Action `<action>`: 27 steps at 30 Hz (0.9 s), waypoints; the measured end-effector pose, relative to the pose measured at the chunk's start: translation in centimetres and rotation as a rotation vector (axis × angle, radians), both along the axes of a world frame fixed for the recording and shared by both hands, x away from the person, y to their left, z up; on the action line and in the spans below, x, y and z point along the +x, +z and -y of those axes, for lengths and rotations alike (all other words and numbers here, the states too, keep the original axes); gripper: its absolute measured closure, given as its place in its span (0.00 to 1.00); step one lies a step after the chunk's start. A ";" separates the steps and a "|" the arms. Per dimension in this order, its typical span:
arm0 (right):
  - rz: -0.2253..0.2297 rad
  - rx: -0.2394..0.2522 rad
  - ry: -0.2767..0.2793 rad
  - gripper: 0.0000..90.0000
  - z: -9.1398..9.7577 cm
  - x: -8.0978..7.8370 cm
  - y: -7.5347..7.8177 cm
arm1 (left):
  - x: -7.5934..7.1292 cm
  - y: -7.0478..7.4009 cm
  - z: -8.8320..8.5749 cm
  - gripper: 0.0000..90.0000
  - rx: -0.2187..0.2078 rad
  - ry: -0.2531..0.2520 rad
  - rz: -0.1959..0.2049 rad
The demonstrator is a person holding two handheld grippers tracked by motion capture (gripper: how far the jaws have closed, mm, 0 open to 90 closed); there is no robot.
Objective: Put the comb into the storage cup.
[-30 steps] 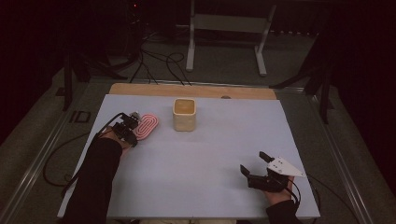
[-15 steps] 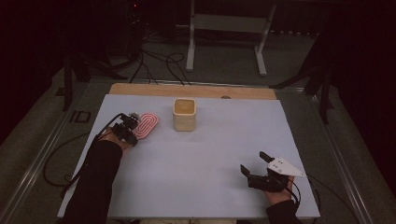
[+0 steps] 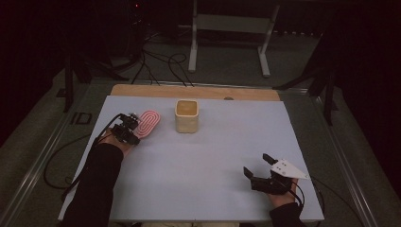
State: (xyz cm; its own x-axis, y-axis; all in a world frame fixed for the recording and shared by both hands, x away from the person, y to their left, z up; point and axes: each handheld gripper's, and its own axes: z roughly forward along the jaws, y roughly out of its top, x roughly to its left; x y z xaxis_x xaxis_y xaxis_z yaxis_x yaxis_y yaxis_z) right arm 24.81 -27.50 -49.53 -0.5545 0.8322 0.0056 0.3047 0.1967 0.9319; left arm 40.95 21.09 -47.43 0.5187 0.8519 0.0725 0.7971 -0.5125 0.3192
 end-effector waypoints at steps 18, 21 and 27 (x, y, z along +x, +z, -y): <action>-0.002 0.001 0.001 0.10 0.0 0.0 0.0 | -1.9 3.4 0.8 0.77 -0.076 -0.046 0.138; -0.001 0.002 0.001 0.10 0.0 0.0 0.0 | -2.2 3.8 0.9 0.77 -0.089 -0.050 0.159; -0.002 0.001 0.000 0.10 0.0 0.0 0.0 | -3.0 4.4 1.0 0.77 -0.099 -0.054 0.197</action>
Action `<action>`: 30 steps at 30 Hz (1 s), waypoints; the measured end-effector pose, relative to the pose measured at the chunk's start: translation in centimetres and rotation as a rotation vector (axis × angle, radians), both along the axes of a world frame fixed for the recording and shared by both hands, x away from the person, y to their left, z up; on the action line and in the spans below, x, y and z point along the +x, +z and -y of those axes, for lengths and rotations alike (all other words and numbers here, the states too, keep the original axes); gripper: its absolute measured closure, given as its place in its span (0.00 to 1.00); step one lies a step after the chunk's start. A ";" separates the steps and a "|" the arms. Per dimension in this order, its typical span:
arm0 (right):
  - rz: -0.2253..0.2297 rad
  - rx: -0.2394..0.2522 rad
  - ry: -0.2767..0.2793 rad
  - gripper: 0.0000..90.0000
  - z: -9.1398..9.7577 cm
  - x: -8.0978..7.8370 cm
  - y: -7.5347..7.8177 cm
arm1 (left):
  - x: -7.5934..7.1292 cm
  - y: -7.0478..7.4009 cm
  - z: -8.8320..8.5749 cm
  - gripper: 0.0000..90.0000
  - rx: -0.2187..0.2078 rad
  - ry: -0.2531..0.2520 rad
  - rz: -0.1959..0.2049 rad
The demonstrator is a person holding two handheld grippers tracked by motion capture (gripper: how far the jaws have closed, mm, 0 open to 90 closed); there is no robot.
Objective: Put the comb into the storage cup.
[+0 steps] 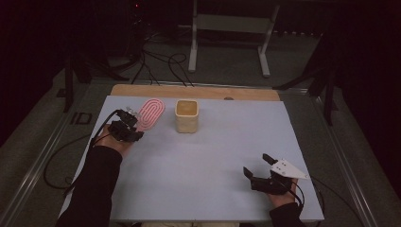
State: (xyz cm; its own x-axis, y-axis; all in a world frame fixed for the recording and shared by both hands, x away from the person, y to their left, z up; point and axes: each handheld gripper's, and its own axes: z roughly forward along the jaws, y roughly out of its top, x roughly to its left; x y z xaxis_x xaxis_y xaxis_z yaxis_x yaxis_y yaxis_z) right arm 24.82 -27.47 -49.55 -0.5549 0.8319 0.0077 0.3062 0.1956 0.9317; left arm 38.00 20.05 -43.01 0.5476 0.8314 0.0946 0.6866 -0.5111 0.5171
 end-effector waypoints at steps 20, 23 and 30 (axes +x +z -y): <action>-0.008 -0.008 0.005 0.10 -0.2 0.0 -0.1 | -2.9 2.0 1.0 0.77 -0.106 -0.026 0.129; -0.009 -0.008 0.006 0.10 -0.3 0.0 -0.1 | -3.4 2.2 1.1 0.77 -0.125 -0.036 0.147; -0.027 -0.001 0.008 0.10 -0.5 0.1 -0.2 | -4.3 2.3 1.3 0.77 -0.148 -0.054 0.188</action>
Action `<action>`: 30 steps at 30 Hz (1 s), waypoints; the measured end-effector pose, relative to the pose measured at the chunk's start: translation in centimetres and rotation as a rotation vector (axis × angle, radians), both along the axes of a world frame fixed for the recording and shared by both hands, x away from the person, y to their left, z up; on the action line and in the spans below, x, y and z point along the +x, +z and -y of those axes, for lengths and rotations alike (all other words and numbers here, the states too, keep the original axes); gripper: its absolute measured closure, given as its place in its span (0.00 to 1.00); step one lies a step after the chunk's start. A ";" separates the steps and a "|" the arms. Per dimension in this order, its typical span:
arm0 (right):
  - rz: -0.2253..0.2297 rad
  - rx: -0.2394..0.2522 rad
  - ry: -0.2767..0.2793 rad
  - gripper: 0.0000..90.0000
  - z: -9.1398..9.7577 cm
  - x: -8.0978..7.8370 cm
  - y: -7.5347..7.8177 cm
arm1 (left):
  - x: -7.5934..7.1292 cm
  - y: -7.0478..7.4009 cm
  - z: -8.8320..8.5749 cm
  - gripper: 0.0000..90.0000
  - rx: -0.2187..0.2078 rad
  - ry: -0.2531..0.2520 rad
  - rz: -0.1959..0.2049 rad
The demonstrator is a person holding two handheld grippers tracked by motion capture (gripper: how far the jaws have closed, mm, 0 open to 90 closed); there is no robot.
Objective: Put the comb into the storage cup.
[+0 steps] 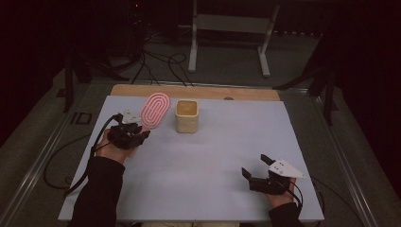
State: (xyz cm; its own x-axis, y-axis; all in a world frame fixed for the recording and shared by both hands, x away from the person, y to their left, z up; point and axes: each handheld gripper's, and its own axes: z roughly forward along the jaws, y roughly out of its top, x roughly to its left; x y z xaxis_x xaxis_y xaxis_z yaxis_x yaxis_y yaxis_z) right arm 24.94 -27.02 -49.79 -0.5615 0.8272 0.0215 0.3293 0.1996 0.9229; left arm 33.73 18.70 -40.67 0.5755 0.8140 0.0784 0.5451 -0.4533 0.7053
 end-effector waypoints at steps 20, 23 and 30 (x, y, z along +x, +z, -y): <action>0.007 0.017 0.004 0.10 -0.5 0.7 1.6 | -2.2 -1.1 2.0 0.77 -0.071 -0.117 0.112; -0.001 0.030 0.012 0.10 -0.8 0.9 1.8 | -2.2 -1.1 2.2 0.77 -0.071 -0.127 0.112; -0.022 0.068 0.036 0.10 -1.8 1.8 3.0 | -2.1 -1.3 2.5 0.77 -0.085 -0.136 0.115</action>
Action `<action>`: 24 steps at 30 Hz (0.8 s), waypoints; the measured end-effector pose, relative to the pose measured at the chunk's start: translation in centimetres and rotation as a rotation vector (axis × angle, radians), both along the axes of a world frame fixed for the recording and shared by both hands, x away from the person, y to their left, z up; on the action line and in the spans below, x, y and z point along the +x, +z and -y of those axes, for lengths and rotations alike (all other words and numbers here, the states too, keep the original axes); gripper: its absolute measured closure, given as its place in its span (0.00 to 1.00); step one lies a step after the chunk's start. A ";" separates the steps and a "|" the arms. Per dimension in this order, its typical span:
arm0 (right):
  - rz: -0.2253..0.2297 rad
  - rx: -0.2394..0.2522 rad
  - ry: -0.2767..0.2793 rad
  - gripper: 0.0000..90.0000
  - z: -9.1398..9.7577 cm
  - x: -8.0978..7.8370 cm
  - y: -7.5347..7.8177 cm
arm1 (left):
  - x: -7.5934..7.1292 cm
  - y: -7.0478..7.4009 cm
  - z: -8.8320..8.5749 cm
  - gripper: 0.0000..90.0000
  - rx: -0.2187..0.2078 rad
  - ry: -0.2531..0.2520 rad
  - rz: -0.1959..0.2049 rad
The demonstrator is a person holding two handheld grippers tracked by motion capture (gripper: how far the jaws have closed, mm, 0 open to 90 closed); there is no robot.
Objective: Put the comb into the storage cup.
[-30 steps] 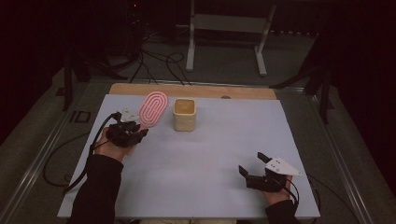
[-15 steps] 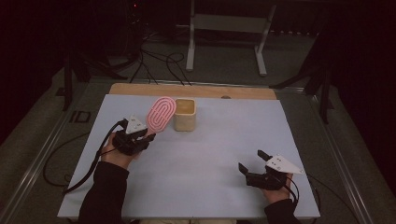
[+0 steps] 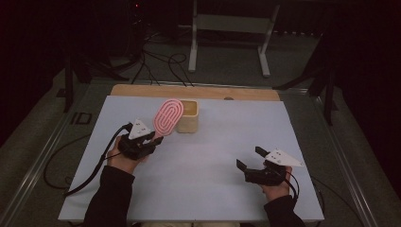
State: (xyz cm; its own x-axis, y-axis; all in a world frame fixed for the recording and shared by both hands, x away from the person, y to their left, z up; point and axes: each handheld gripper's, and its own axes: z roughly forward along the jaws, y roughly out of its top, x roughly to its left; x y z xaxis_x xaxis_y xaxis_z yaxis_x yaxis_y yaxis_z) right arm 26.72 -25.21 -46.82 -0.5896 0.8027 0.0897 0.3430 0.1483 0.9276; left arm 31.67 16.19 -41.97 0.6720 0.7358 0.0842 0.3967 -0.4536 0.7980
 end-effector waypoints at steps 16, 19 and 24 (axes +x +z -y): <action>-0.049 -0.004 0.062 0.09 -3.2 2.0 2.7 | -1.3 1.1 1.1 0.77 0.025 0.003 0.081; -0.047 -0.008 0.075 0.09 -3.7 2.3 3.1 | -1.4 1.2 1.2 0.77 0.022 0.002 0.086; -0.039 -0.022 0.085 0.09 -4.9 2.8 3.9 | -1.5 1.1 1.4 0.77 0.027 -0.001 0.095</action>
State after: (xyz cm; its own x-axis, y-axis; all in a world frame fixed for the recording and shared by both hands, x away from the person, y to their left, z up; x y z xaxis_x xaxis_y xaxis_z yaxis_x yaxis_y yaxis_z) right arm 29.47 -20.35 -42.90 -0.6519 0.7520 0.0969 0.3637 0.1980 0.9102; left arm 30.14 14.83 -40.89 0.6606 0.7318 0.1676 0.3194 -0.4760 0.8194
